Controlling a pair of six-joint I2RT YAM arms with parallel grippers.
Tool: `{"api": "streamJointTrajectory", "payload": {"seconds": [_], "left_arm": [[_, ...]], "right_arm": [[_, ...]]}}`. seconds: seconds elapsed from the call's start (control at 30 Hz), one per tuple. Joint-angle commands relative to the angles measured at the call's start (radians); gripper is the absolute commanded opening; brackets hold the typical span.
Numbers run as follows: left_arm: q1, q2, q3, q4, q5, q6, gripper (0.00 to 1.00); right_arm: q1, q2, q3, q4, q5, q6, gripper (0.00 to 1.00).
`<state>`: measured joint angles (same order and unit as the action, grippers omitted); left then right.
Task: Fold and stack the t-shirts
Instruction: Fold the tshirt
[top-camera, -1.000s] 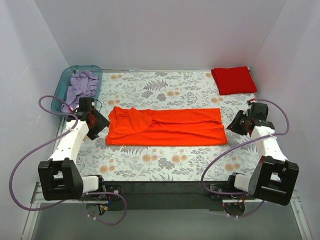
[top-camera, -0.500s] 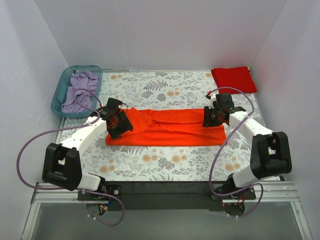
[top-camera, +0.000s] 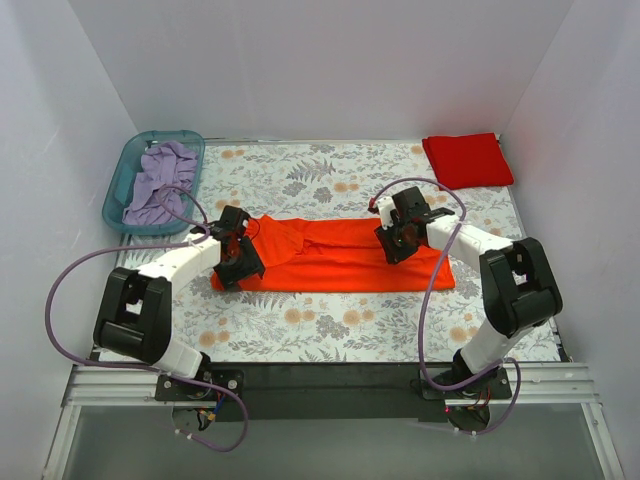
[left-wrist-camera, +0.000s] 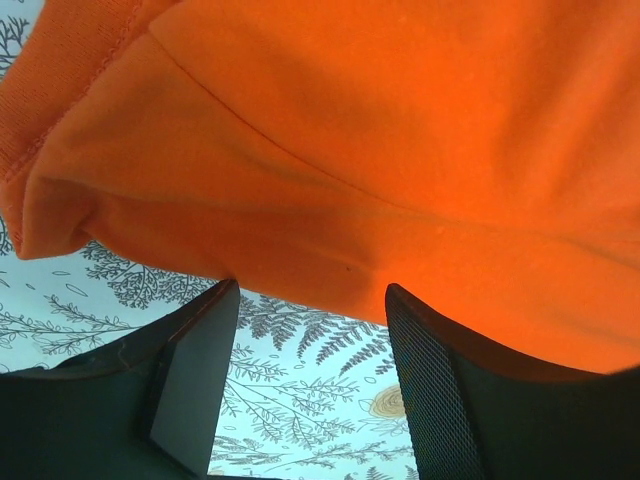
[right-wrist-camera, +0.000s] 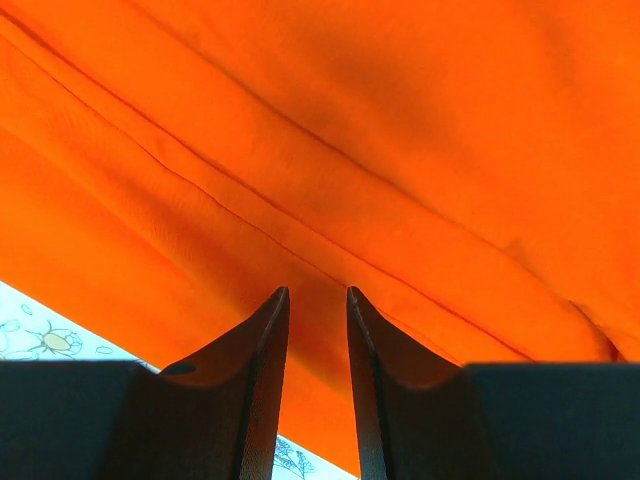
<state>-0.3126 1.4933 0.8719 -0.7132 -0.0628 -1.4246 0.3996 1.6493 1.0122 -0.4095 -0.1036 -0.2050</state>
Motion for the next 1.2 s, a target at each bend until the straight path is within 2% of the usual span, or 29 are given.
{"api": "streamJointTrajectory", "payload": {"seconds": [0.0,0.43,0.53,0.63,0.67,0.77,1.03,1.17], "left_arm": [[-0.005,0.004,-0.013,0.008,-0.037,0.010,0.59],[-0.005,0.019,-0.054,0.015,-0.046,0.016,0.58],[-0.005,0.021,-0.062,0.017,-0.049,0.016,0.58],[-0.005,0.018,-0.070,0.017,-0.055,0.018,0.58],[-0.005,0.018,-0.071,0.014,-0.061,0.018,0.58],[-0.005,0.019,-0.080,0.011,-0.066,0.018,0.58],[-0.005,0.019,-0.106,0.008,-0.071,0.015,0.58],[-0.005,0.016,-0.116,0.008,-0.075,0.015,0.58]], "right_arm": [[0.013,0.021,0.051,-0.015,0.059,-0.042,0.36],[0.024,0.069,0.058,-0.017,0.085,-0.057,0.33],[0.025,0.072,0.057,-0.015,0.084,-0.056,0.27],[0.025,0.069,0.058,-0.017,0.088,-0.056,0.16],[0.025,0.067,0.060,-0.018,0.090,-0.056,0.10],[0.024,0.063,0.065,-0.025,0.099,-0.059,0.02],[0.016,0.063,0.081,-0.034,0.179,-0.060,0.01],[0.013,0.066,0.097,-0.034,0.186,-0.056,0.06]]}}
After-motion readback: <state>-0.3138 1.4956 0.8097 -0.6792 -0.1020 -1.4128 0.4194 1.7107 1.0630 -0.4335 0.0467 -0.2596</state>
